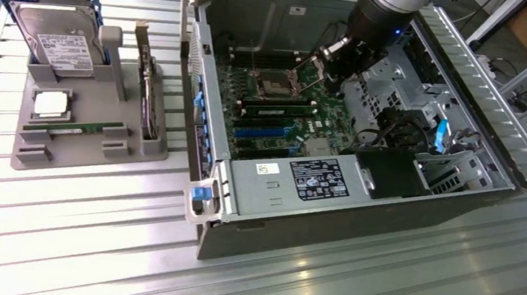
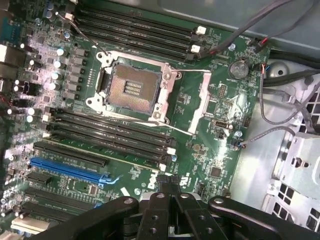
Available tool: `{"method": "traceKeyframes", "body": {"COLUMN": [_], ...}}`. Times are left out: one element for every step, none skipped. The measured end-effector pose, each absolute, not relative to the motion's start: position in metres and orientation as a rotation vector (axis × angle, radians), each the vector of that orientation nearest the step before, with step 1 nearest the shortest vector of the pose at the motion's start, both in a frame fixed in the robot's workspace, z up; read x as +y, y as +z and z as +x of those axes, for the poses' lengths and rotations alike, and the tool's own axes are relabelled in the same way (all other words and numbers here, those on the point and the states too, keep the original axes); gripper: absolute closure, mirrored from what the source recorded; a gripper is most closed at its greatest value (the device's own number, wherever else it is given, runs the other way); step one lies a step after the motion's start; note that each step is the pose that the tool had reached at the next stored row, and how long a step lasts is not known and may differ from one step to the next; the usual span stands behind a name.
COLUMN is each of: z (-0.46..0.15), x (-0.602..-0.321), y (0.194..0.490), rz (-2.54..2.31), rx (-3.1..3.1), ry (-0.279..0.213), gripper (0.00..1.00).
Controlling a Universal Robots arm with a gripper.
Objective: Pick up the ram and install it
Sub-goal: 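Press down the ram until it locks into place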
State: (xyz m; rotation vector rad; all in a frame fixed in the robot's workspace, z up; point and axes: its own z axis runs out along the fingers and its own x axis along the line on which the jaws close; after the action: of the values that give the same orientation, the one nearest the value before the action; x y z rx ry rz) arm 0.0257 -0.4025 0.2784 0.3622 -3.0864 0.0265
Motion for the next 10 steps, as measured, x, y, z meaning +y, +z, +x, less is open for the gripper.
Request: {"method": "traceKeyframes", "body": {"z": [0.0257, 0.0257, 0.0257, 0.0257, 0.0257, 0.0257, 0.0257, 0.0257, 0.0257, 0.0257], "x": [-0.4025, -0.4025, -0.4025, -0.4025, -0.4025, -0.4025, -0.4026, -0.4026, -0.4026, -0.4026], "y": [0.2784, 0.2784, 0.2784, 0.2784, 0.2784, 0.2784, 0.2786, 0.2793, 0.2805, 0.2813], "rz": [0.345, 0.327, 0.305, 0.293, 0.275, 0.263, 0.252, 0.237, 0.209, 0.182], "rx": [-3.088, -3.09, -3.092, -3.093, -3.095, -3.096, -3.097, -3.098, -3.1, -3.101], "ry": [0.026, 0.026, 0.026, 0.025, 0.025, 0.025, 0.024, 0.025, 0.024, 0.023], "gripper": [0.9, 0.9, 0.9, 0.9, 0.9, 0.9, 0.9, 0.9, 0.9, 0.9]}}
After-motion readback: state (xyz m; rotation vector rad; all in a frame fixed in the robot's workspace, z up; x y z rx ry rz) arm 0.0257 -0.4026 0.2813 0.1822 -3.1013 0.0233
